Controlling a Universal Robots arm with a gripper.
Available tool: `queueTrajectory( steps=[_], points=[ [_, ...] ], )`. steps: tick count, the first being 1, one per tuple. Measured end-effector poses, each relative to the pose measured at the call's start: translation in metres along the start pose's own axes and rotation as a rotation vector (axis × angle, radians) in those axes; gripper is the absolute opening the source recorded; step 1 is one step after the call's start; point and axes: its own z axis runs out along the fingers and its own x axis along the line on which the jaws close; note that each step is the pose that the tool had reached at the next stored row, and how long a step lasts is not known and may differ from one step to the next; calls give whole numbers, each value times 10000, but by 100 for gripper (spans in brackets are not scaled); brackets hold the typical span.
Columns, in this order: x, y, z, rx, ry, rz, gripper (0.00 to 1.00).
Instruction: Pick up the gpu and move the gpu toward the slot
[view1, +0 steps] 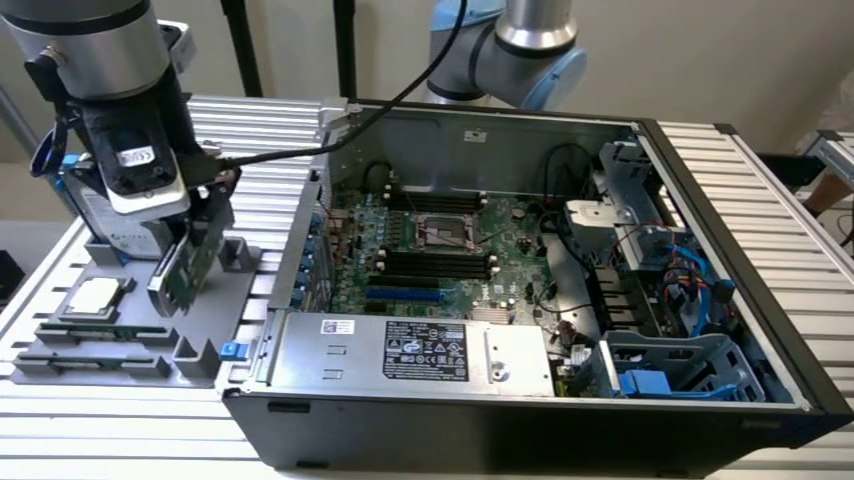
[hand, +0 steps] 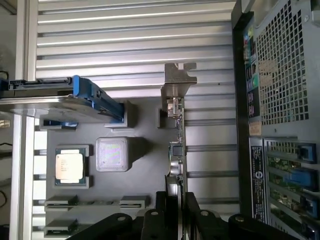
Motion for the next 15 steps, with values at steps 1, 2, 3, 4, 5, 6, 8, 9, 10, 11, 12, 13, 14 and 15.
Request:
queueTrajectory(
  steps=[1, 2, 3, 4, 5, 6, 8, 9, 10, 11, 12, 13, 14, 15],
  points=[
    [-16, 4, -36, 0, 13, 1, 26],
    [-32, 8, -77, 0, 29, 2, 26],
    [-52, 11, -121, 2, 51, 3, 26],
    [-75, 16, -165, 3, 76, 5, 26],
    [-102, 21, -211, 3, 99, 6, 26],
    [-132, 26, -260, 5, 125, 8, 26],
    [-193, 36, -353, 7, 168, 9, 26],
    [-227, 42, -400, 8, 186, 8, 26],
    [-262, 47, -446, 9, 202, 6, 26],
    [-297, 53, -495, 10, 221, 4, 26],
    [-334, 58, -543, 10, 235, 2, 26],
    [-371, 63, -589, 12, 249, -1, 26],
    [-407, 69, -637, 12, 262, -2, 26],
    [-440, 74, -684, 13, 273, -4, 26]
  ],
)
